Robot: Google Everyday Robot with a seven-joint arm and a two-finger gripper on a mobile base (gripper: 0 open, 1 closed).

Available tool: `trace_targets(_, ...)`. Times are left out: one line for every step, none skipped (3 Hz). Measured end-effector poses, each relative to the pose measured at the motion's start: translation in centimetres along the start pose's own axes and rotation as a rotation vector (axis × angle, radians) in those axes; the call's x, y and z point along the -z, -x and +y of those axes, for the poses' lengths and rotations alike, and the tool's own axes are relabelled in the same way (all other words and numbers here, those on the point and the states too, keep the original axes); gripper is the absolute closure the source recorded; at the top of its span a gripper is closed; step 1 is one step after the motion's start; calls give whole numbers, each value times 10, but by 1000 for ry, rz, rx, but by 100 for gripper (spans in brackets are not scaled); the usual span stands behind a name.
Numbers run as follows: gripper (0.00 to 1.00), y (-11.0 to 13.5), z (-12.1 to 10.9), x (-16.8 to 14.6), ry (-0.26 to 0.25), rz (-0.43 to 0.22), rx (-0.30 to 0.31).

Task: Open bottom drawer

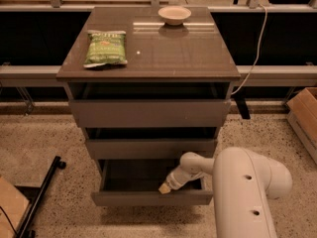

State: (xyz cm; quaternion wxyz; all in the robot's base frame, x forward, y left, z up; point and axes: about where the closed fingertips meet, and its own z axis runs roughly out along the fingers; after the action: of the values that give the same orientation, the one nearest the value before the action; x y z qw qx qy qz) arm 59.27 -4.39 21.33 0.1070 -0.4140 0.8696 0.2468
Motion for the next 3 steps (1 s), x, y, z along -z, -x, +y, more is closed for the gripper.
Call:
trace_targets(59, 2, 0, -2, 4, 11, 5)
trace_targets(35, 2, 1, -1, 5, 11, 4)
trace_targets(12, -10, 2, -4, 14, 24, -21)
